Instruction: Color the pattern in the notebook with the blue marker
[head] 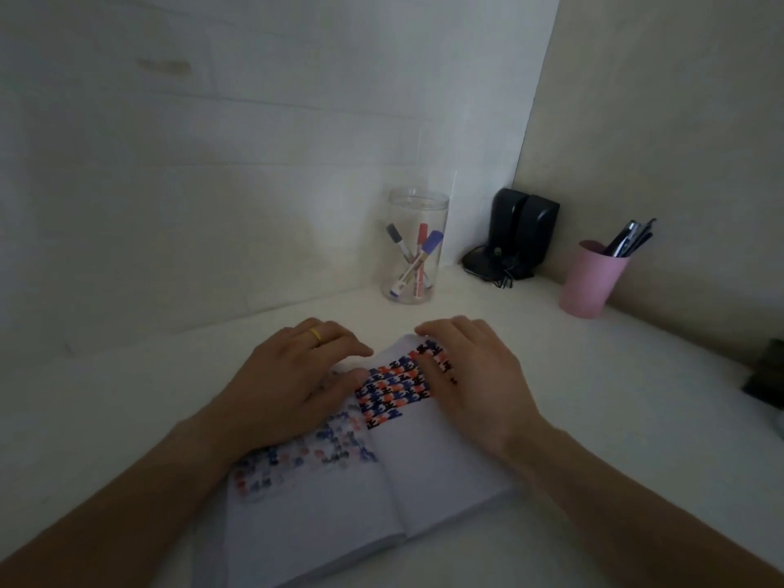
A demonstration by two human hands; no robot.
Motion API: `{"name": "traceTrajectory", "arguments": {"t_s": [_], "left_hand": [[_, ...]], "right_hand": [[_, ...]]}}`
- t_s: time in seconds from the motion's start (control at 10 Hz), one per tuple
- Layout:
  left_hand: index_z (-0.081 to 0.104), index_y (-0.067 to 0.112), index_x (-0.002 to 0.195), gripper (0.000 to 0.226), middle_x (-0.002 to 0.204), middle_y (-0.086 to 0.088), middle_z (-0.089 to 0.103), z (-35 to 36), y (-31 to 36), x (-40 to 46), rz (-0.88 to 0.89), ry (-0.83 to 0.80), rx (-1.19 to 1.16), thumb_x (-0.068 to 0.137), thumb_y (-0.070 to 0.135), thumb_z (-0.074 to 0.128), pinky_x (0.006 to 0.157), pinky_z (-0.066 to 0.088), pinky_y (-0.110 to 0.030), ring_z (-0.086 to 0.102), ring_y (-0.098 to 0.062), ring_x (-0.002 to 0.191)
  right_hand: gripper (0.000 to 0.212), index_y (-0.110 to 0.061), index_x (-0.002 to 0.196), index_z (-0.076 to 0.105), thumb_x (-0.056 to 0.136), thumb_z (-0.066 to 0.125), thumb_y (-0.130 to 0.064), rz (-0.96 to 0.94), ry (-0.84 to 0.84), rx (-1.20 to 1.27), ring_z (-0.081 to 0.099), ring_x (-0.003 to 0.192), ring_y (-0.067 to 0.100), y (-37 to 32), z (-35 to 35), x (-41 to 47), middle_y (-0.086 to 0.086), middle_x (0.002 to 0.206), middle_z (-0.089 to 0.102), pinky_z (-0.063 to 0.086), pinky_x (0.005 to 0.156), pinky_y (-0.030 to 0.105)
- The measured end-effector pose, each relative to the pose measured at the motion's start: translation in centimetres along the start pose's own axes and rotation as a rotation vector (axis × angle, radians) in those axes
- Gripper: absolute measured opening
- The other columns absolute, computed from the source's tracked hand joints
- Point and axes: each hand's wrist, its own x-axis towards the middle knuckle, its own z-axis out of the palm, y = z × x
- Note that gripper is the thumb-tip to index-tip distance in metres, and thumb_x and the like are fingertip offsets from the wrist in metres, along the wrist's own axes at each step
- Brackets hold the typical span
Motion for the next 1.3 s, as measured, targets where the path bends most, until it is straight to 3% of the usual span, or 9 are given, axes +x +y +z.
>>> {"name": "traceTrajectory", "arguments": {"t_s": [0.2,0.6,0.9,1.0,1.3], "left_hand": [[0.063,0.036,0.122,0.039,0.122,0.016,0.063,0.8,-0.2,-0.1,0.04,-0.11,-0.087,0.1,0.056,0.039,0.091,0.053,-0.034,0.057,-0.004,0.111],[0.064,0.039,0.122,0.035,0.123,0.02,0.061,1.3,-0.5,0.3,0.039,-0.15,-0.127,0.101,0.054,0.04,0.096,0.05,-0.034,0.055,-0.002,0.115],[0.063,0.039,0.123,0.033,0.123,0.02,0.061,1.2,-0.6,0.2,0.033,-0.155,-0.124,0.101,0.052,0.042,0.096,0.05,-0.034,0.053,-0.001,0.116],[0.063,0.039,0.123,0.034,0.124,0.019,0.061,1.3,-0.6,0.1,0.035,-0.159,-0.123,0.101,0.053,0.041,0.096,0.05,-0.034,0.053,-0.001,0.116],[0.063,0.039,0.123,0.033,0.123,0.018,0.061,1.2,-0.6,0.1,0.049,-0.15,-0.121,0.101,0.053,0.042,0.095,0.05,-0.035,0.054,-0.003,0.115]], "right_hand": [[0.044,-0.031,0.142,0.047,0.099,0.046,-0.041,0.071,-0.119,-0.008,0.056,0.116,0.018,2.0,1.9,-1.3,-0.004,0.13,0.061,0.047,0.095,0.033],[0.054,-0.028,0.15,0.043,0.099,0.048,-0.045,0.079,-0.151,0.014,0.049,0.121,0.018,3.0,2.2,-0.9,0.0,0.132,0.055,0.042,0.099,0.03],[0.065,-0.028,0.155,0.035,0.095,0.055,-0.045,0.121,-0.122,0.106,0.054,0.122,0.017,3.0,1.4,-0.7,-0.002,0.138,0.05,0.048,0.102,0.034],[0.063,-0.028,0.152,0.04,0.093,0.058,-0.042,0.102,-0.075,0.132,0.056,0.119,0.017,2.9,1.1,-0.9,-0.003,0.134,0.053,0.051,0.101,0.039],[0.035,-0.027,0.127,0.067,0.093,0.065,-0.034,0.004,0.04,0.255,0.061,0.1,0.004,1.3,-0.5,-1.1,-0.01,0.118,0.064,0.056,0.087,0.029]]}}
